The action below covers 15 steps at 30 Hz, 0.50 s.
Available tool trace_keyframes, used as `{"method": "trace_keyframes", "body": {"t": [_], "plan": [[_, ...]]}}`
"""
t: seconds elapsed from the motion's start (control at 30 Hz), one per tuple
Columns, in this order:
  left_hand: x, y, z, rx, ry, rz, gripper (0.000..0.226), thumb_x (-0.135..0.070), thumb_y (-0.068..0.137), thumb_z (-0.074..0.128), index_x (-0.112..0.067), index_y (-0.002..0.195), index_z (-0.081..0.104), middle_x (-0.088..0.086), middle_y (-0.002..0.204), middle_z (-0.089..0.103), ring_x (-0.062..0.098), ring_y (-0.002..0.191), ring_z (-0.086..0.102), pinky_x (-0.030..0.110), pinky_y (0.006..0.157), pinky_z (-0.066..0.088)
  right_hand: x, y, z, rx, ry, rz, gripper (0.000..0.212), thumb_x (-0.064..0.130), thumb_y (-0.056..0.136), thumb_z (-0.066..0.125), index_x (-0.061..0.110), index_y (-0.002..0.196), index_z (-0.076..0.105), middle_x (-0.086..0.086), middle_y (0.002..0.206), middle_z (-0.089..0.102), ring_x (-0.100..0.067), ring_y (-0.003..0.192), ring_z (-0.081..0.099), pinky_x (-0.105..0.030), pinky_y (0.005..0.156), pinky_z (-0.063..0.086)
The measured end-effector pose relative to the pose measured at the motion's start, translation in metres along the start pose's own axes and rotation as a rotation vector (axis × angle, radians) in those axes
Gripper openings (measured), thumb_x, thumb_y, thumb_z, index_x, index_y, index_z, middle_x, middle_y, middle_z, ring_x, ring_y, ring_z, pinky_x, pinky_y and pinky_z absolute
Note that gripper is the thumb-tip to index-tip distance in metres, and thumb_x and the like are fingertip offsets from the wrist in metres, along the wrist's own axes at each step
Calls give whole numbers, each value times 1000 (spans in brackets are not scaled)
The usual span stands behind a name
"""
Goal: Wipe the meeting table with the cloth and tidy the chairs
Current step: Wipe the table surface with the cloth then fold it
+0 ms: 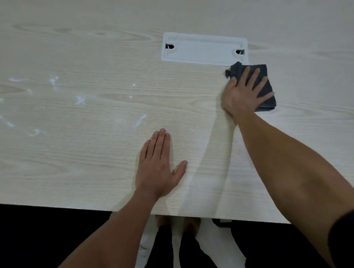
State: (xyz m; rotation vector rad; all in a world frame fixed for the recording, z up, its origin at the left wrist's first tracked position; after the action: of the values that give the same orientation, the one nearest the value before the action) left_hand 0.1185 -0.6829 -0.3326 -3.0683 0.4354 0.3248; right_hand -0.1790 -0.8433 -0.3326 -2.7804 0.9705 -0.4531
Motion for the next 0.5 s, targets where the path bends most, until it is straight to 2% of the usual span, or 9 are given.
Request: {"method": "trace_keyframes", "body": {"t": [0.07,0.2,0.3,0.37,0.43,0.5], "plan": [[0,2,1,14,13,-4,93,-66,98,44,-4,163,24,12,173,17,24,162,14,45,130,17,42,-9,13,4,22,-45,68,50,108,8,23,169,-5,-5,177,-11,-35,162,-14,-75,118,-12],[3,4,5,73,66,-10,94,-70,100,35,-5,165,17,11,175,11,23,162,7,43,131,11,125,-68,51,72,-75,-529,65,52,109,10,28,169,1,3,177,-5,-29,163,-10,-68,123,-14],[3,2,5,67,66,-14,93,-70,99,34,-5,164,18,11,174,12,23,162,9,44,131,13,126,-122,64,160,-160,-966,62,52,110,14,33,169,9,8,177,3,-23,164,-6,-64,126,-9],[2,-1,3,49,59,-10,93,-69,99,36,-4,164,20,12,174,16,23,162,12,45,130,16,97,-134,62,221,-224,-1201,59,53,111,16,39,168,10,11,176,6,-19,164,-3,-59,128,-10],[1,-1,2,36,53,-6,93,-69,99,36,-5,164,21,11,174,16,24,162,13,45,130,16,62,-116,51,233,-278,-1270,57,54,111,17,43,166,8,15,176,6,-17,164,-3,-56,127,-16],[0,1,1,25,36,-1,92,-68,99,36,-5,164,22,10,174,17,24,161,14,44,130,15,28,-76,29,180,-274,-1118,56,55,111,17,46,166,8,16,175,5,-17,164,-3,-60,125,-17]]}}
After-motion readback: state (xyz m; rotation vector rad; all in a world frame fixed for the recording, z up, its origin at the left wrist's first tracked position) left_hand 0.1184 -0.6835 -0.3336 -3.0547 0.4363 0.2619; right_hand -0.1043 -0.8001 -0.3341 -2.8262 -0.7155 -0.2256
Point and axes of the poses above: each hand's wrist, its own y-axis towards the middle knuckle, its own z-axis out of the palm, x = y × z, the point moved 8 cm from there along y, towards the middle knuckle
